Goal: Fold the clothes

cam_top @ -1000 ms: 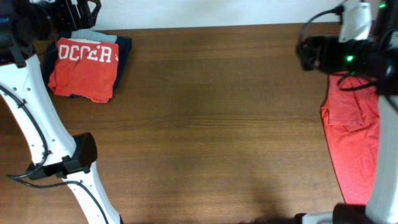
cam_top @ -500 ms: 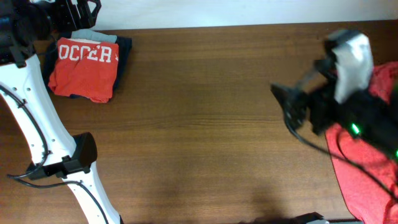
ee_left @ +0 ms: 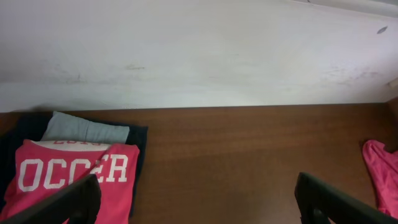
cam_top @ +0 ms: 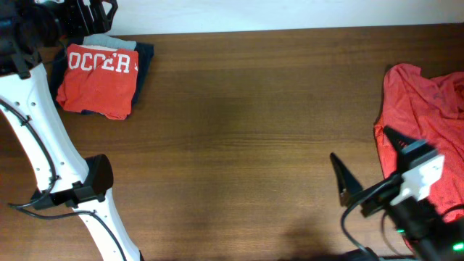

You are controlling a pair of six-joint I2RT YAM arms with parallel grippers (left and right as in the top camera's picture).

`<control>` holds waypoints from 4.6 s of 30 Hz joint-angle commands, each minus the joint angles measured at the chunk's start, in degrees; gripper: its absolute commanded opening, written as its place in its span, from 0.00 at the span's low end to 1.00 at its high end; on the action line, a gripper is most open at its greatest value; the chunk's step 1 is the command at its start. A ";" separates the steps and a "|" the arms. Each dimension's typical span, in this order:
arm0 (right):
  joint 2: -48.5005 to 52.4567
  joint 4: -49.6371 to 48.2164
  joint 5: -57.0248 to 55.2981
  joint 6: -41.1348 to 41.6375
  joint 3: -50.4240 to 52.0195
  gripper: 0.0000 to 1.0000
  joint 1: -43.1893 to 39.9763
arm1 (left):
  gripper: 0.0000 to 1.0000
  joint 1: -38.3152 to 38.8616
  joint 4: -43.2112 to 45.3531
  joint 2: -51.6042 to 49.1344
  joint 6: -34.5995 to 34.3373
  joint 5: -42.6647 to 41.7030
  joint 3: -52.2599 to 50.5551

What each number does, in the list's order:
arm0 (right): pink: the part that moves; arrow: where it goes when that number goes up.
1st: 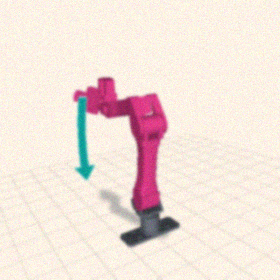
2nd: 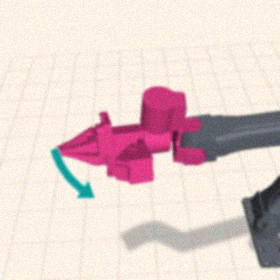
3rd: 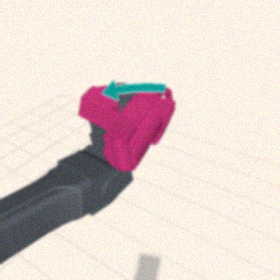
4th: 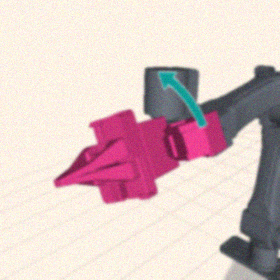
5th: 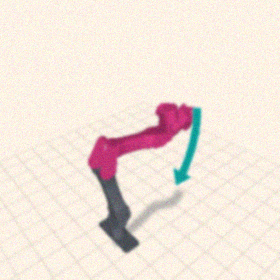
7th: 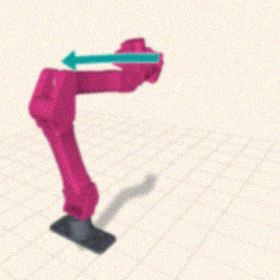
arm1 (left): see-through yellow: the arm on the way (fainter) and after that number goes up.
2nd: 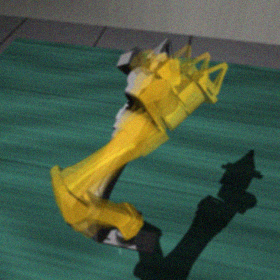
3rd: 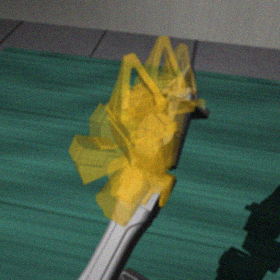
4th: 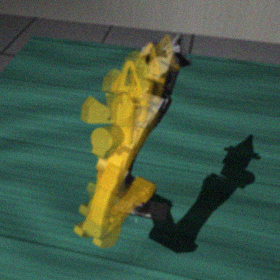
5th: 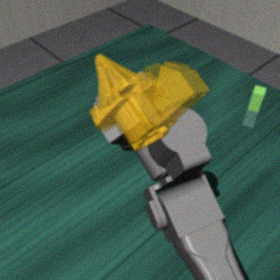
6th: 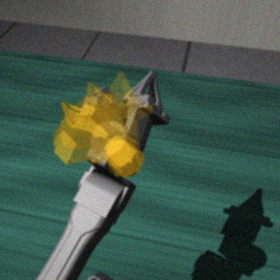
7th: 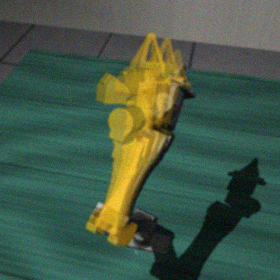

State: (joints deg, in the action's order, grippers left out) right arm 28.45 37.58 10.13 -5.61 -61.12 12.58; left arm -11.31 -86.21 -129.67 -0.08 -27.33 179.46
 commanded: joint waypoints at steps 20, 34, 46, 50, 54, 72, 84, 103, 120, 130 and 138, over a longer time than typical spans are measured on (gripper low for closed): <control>-28.04 -40.06 -3.32 0.13 55.56 0.99 -4.09 | 0.99 0.02 0.02 0.04 -0.35 0.22 -0.17; -28.26 -40.65 -3.80 0.11 60.81 0.99 -4.09 | 0.99 0.02 0.04 0.04 -0.35 0.22 -0.17; -28.24 -33.73 -3.76 0.11 60.81 0.99 -4.07 | 0.99 0.02 0.02 0.04 -0.35 0.22 -0.17; -28.24 -33.73 -3.76 0.11 60.81 0.99 -4.07 | 0.99 0.02 0.02 0.04 -0.35 0.22 -0.17; -28.24 -33.73 -3.76 0.11 60.81 0.99 -4.07 | 0.99 0.02 0.02 0.04 -0.35 0.22 -0.17; -28.24 -33.73 -3.76 0.09 60.81 0.99 -4.07 | 0.99 0.02 0.02 0.04 -0.35 0.22 -0.17; -28.24 -33.73 -3.76 0.11 60.81 0.99 -4.07 | 0.99 0.11 0.02 1.33 -0.35 0.22 -0.15; -28.24 -33.73 -3.76 0.09 60.81 0.99 -4.07 | 0.99 -4.72 -3.67 27.65 -0.35 0.42 -16.63; -28.24 -33.73 -3.76 0.09 60.81 0.99 -4.07 | 0.99 1.16 57.81 66.36 -0.33 0.42 -95.45; -28.24 -33.73 -3.76 0.11 60.81 0.99 -4.07 | 0.99 1.16 79.43 82.14 -0.33 4.66 -134.62; -28.24 -33.73 -3.76 0.11 60.81 0.98 -4.07 | 0.99 1.16 87.93 90.23 -0.28 6.25 -153.79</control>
State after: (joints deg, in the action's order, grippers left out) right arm 0.80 3.62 7.27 -5.78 -0.69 8.95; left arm -10.35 -0.05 -41.82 -0.47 -22.41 29.89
